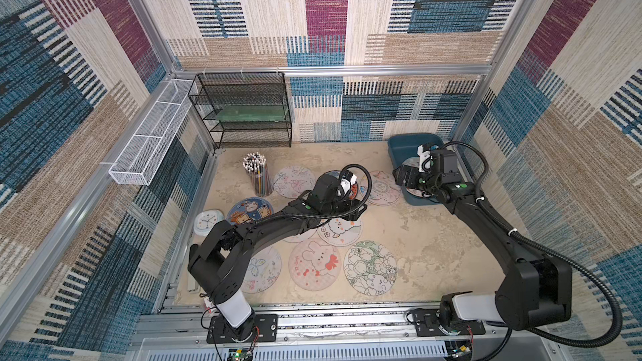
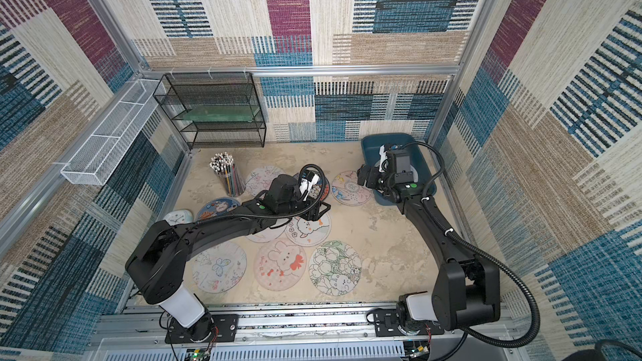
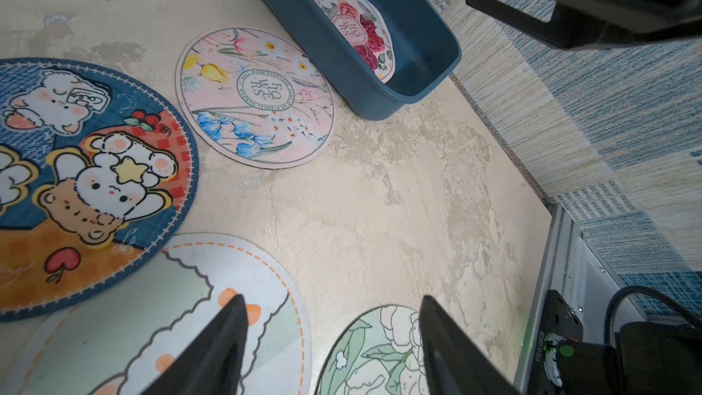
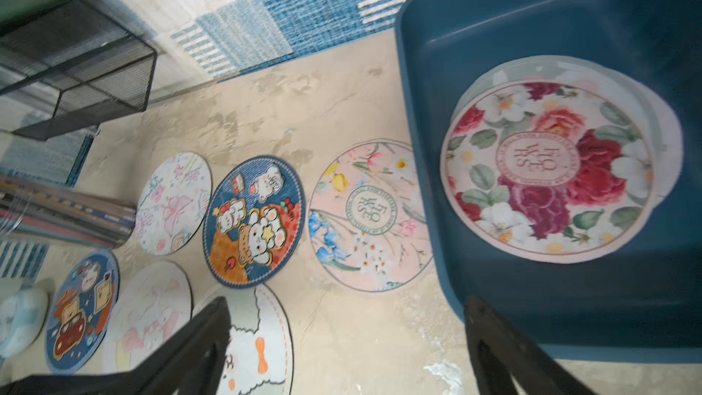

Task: Put the coasters into the storage box
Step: Place the coaster in the storage box, then pick up the coaster from the center of the board.

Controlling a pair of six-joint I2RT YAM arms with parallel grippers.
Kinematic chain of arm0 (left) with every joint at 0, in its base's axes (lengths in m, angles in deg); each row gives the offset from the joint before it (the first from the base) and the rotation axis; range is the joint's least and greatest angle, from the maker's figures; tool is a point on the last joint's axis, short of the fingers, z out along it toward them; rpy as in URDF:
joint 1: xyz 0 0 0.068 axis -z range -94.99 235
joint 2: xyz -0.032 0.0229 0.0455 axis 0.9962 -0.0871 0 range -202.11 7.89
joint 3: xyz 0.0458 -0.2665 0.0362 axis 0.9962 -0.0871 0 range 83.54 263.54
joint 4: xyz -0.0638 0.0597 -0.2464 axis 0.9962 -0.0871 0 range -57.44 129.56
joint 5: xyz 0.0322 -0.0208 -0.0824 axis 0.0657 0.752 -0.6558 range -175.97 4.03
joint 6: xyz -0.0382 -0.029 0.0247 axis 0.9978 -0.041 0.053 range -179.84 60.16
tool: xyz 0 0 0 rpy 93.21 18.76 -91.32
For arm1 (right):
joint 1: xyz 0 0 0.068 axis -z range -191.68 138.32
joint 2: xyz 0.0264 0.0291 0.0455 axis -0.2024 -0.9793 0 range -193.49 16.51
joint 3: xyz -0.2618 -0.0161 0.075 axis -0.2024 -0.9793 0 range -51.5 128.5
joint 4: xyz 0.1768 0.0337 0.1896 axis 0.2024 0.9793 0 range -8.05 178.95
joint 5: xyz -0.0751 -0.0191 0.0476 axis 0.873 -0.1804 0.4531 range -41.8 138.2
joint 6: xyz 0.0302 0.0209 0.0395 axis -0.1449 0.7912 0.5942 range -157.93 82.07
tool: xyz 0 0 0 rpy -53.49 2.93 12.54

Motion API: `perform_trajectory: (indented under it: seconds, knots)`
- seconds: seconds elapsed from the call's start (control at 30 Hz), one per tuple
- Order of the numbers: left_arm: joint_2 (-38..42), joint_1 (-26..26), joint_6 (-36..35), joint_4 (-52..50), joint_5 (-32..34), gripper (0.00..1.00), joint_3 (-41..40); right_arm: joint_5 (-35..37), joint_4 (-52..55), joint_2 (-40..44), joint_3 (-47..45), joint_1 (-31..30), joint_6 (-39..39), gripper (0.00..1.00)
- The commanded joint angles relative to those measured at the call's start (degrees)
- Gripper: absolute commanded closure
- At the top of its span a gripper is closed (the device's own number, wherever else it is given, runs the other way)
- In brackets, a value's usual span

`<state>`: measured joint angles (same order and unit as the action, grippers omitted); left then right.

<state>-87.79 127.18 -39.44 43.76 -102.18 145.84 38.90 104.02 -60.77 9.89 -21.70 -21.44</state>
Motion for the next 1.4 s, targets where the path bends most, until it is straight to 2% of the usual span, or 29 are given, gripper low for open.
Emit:
perform_trajectory:
  seconds: [0.0, 0.23, 0.5, 0.73, 0.93, 1.23, 1.37]
  knots:
    - [1.17, 0.09, 1.3, -2.42, 2.41, 0.3, -1.07, -3.58, 1.29, 0.85, -1.35, -3.76, -1.17, 0.03]
    - [2.73, -0.1, 4.26, -7.18, 8.06, 0.3, -4.62, -8.52, -2.57, 1.52, -8.72, -10.87, 2.25, 0.04]
    - [2.94, -1.53, 11.9, -11.47, 16.14, 0.31, -9.65, -11.92, -9.65, -1.72, -15.52, -14.03, 8.37, 0.04]
    - [3.98, -3.46, 14.22, -8.51, 15.16, 0.31, -14.11, -14.62, -15.89, -5.92, -18.64, -15.14, 12.21, 0.03]
    - [1.59, -4.04, 14.14, -6.32, 12.69, 0.31, -13.08, -15.95, -18.57, -10.29, -18.14, -15.96, 13.35, 0.01]
    - [0.9, -5.17, 15.14, -7.82, 16.05, 0.31, -13.23, -15.08, -19.81, -15.27, -17.02, -16.11, 14.27, 0.0]
    - [-0.48, -5.4, 14.73, -7.65, 14.81, 0.31, -12.81, -16.77, -21.58, -18.01, -16.96, -16.17, 14.79, 0.01]
